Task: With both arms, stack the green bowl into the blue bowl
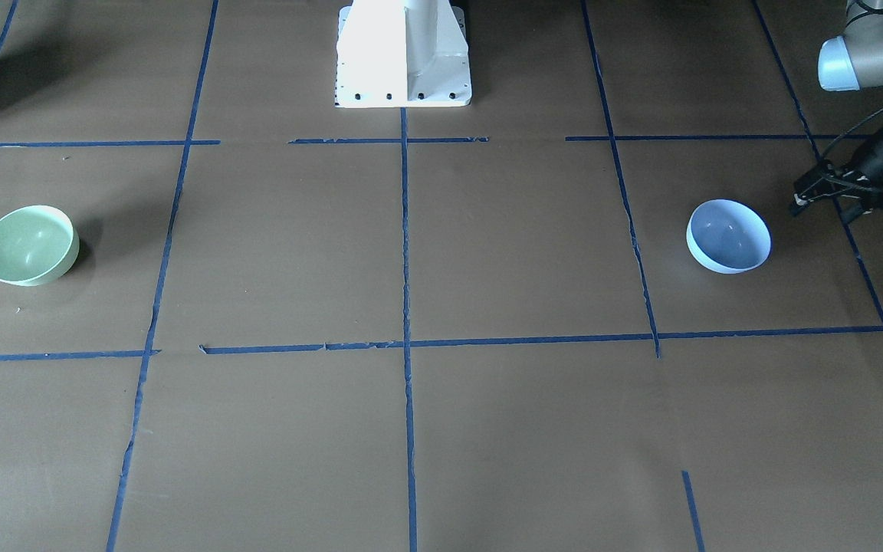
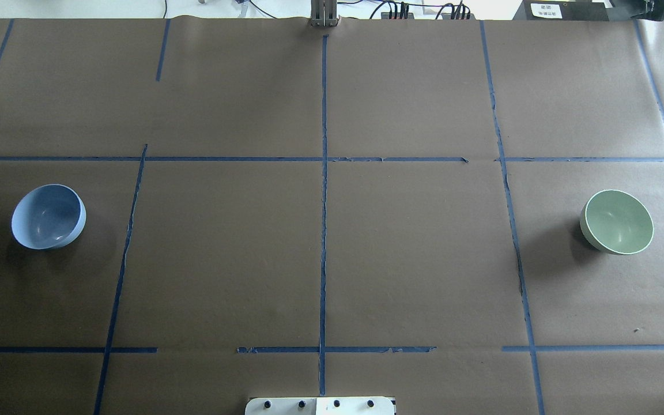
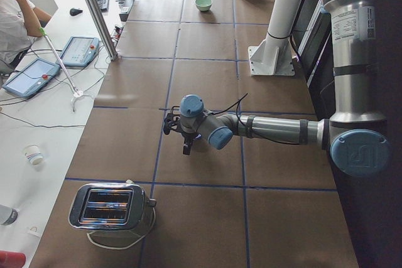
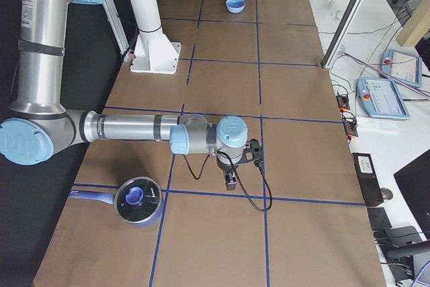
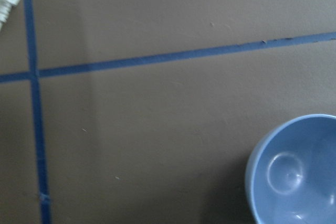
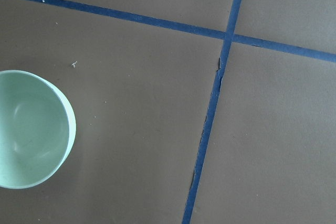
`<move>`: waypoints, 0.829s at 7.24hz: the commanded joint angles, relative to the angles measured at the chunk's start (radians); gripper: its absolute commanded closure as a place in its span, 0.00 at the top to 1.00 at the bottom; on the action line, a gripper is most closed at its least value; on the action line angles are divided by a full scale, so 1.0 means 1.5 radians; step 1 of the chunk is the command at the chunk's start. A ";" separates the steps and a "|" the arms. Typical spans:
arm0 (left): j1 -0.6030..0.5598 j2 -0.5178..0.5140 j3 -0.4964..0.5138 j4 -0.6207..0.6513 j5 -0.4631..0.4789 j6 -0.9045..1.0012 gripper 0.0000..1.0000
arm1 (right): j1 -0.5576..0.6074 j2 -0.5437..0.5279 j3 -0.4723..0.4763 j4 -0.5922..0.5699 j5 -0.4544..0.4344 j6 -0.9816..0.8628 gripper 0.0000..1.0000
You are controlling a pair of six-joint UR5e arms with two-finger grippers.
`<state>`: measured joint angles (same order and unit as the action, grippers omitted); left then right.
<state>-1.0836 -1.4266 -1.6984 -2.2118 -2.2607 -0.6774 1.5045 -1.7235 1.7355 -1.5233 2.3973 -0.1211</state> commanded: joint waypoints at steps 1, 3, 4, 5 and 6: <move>0.078 -0.007 0.002 -0.028 0.065 -0.115 1.00 | -0.001 0.002 -0.002 0.000 -0.001 0.000 1.00; 0.109 -0.021 0.018 -0.028 0.098 -0.159 0.70 | -0.001 0.001 -0.003 0.000 -0.001 -0.001 1.00; 0.111 -0.033 0.022 -0.028 0.098 -0.182 0.44 | -0.001 0.001 -0.003 0.000 -0.002 -0.001 1.00; 0.110 -0.034 0.022 -0.029 0.097 -0.182 0.15 | -0.001 0.001 -0.004 0.000 -0.002 -0.001 1.00; 0.110 -0.033 0.021 -0.030 0.093 -0.182 0.00 | -0.001 0.001 -0.005 0.000 -0.001 -0.001 1.00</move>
<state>-0.9198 -1.4737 -1.6677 -2.2547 -2.1173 -0.9445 1.5033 -1.7226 1.7289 -1.5232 2.3950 -0.1226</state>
